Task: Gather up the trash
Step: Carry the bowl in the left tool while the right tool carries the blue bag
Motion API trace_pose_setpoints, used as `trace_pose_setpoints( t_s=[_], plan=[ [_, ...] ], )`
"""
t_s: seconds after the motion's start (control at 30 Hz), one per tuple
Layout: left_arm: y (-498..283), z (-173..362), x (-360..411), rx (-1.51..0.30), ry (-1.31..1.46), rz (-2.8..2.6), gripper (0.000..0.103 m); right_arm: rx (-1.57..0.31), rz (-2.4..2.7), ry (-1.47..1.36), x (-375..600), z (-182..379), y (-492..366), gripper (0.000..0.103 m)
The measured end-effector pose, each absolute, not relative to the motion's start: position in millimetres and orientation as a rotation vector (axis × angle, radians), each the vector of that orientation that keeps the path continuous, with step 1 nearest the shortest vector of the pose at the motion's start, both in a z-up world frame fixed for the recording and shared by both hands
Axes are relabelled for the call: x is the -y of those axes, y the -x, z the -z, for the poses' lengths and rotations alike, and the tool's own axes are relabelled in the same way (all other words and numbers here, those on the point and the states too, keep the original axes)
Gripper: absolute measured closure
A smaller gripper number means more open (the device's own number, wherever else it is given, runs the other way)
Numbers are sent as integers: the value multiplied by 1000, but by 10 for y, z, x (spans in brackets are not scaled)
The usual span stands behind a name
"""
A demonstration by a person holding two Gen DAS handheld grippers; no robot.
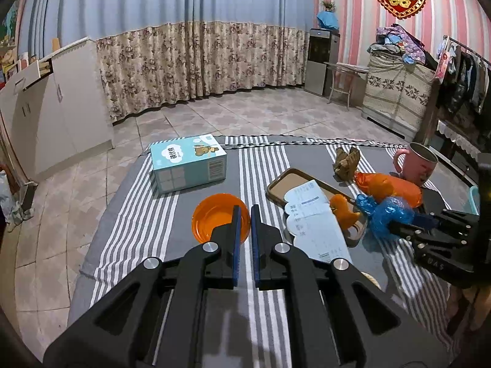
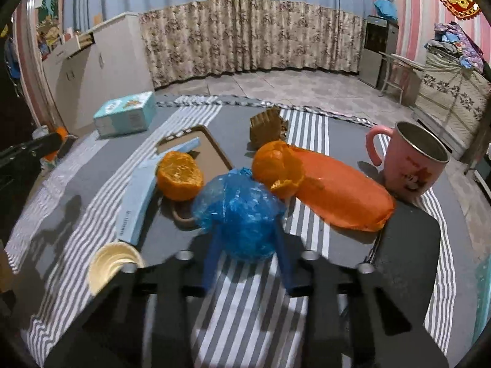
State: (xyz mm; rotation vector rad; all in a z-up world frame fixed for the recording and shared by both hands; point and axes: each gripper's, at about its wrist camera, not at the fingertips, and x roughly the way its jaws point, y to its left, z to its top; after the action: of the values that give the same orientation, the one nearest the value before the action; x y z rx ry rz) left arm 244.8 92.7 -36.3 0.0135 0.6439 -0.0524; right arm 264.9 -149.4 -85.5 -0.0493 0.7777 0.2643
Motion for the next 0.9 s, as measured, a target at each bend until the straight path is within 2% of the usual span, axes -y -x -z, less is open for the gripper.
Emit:
trace_pose_setpoints(
  t_s=[0.17,0.47,0.9],
  plan=[
    [-2312,221,-759,-612,-22,68,98,-705,-275,-8,1764,564,-2346,85],
    [-2074,-45,-87,-555,-50,164,98,-600,-222,-112,2696,62,-1721,86],
    [-1870,-50,1233,-548,-71,365,98,-519,49,-150,4092,-74,-1140,86]
  ],
)
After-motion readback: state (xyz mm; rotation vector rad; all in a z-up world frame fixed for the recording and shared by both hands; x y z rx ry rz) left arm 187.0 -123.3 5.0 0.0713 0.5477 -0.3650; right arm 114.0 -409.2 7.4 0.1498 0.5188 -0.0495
